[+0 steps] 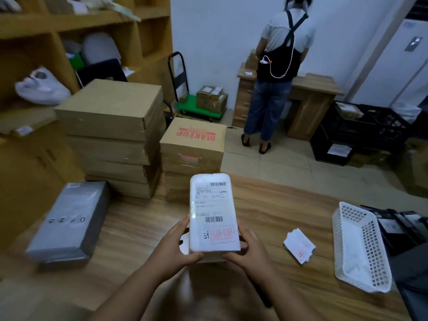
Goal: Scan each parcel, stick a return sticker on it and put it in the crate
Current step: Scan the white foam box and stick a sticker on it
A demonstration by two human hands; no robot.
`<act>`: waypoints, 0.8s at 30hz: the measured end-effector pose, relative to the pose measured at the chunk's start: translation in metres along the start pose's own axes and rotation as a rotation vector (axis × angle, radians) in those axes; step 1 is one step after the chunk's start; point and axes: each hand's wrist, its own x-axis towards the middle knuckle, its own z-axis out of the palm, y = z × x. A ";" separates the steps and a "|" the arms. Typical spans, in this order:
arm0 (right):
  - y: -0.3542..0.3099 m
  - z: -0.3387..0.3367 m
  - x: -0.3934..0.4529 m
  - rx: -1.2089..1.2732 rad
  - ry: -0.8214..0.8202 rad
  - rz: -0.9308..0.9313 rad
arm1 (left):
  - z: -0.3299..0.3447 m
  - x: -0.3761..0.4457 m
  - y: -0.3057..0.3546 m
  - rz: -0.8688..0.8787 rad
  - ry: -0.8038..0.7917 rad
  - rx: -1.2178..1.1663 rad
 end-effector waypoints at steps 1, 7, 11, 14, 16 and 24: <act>-0.008 -0.003 -0.001 0.000 -0.014 -0.033 | -0.002 -0.008 0.006 0.010 0.037 0.002; -0.060 -0.010 0.001 -0.041 -0.075 -0.307 | -0.031 -0.061 0.058 0.073 0.303 0.074; -0.118 0.014 -0.002 -0.020 -0.198 -0.520 | -0.068 -0.124 0.083 0.098 0.529 0.125; -0.166 0.055 -0.022 0.016 -0.307 -0.640 | -0.098 -0.190 0.090 0.049 0.701 0.168; -0.197 0.089 -0.040 0.049 -0.396 -0.716 | -0.117 -0.237 0.086 -0.002 0.825 0.220; -0.304 0.254 -0.143 0.164 -0.796 -0.885 | -0.171 -0.434 0.053 -0.285 1.223 0.162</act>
